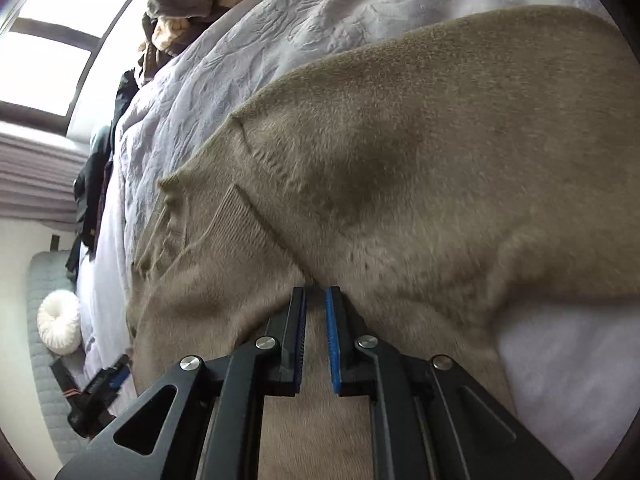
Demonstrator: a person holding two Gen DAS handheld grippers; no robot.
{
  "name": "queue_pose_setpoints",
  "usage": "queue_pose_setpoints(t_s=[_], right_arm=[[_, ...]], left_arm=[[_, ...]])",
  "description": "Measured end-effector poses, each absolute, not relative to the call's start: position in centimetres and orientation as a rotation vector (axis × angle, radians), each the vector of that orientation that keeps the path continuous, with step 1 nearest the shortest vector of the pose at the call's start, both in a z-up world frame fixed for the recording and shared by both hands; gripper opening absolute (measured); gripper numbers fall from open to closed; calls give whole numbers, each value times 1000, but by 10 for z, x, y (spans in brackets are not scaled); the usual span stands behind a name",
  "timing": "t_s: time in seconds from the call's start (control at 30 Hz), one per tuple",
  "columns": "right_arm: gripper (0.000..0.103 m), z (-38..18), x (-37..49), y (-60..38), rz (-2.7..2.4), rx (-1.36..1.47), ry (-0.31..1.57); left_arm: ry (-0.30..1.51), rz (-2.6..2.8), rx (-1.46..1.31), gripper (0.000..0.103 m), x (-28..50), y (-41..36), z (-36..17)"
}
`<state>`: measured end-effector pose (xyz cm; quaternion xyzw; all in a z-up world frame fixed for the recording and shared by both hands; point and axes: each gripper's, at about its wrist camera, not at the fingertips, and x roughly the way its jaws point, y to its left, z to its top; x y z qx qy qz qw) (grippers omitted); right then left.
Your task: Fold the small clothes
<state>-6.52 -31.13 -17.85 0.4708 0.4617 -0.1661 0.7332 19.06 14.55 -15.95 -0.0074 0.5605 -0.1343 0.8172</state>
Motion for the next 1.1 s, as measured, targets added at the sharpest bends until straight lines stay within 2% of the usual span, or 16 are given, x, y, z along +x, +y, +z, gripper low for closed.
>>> queue_pose_setpoints(t_s=[0.03, 0.23, 0.4, 0.47, 0.63, 0.83, 1.1], right_arm=[[15, -176, -65, -307, -347, 1029, 1017], [16, -153, -43, -265, -178, 910, 1028], [16, -157, -6, -234, -125, 727, 1101], [12, -171, -2, -232, -149, 705, 1158], [11, -179, -16, -243, -139, 729, 1156], [16, -171, -38, -254, -178, 809, 1169], [21, -167, -74, -258, -177, 903, 1176]], left_arm=[[1190, -311, -23, 56, 184, 147, -154], [1189, -471, 58, 56, 133, 125, -137], [1261, -382, 182, 56, 111, 115, -176], [1273, -352, 120, 61, 108, 132, -187], [1275, -296, 65, 63, 109, 161, -188], [1281, -255, 100, 63, 100, 167, -177], [1310, -307, 107, 63, 72, 138, -163]])
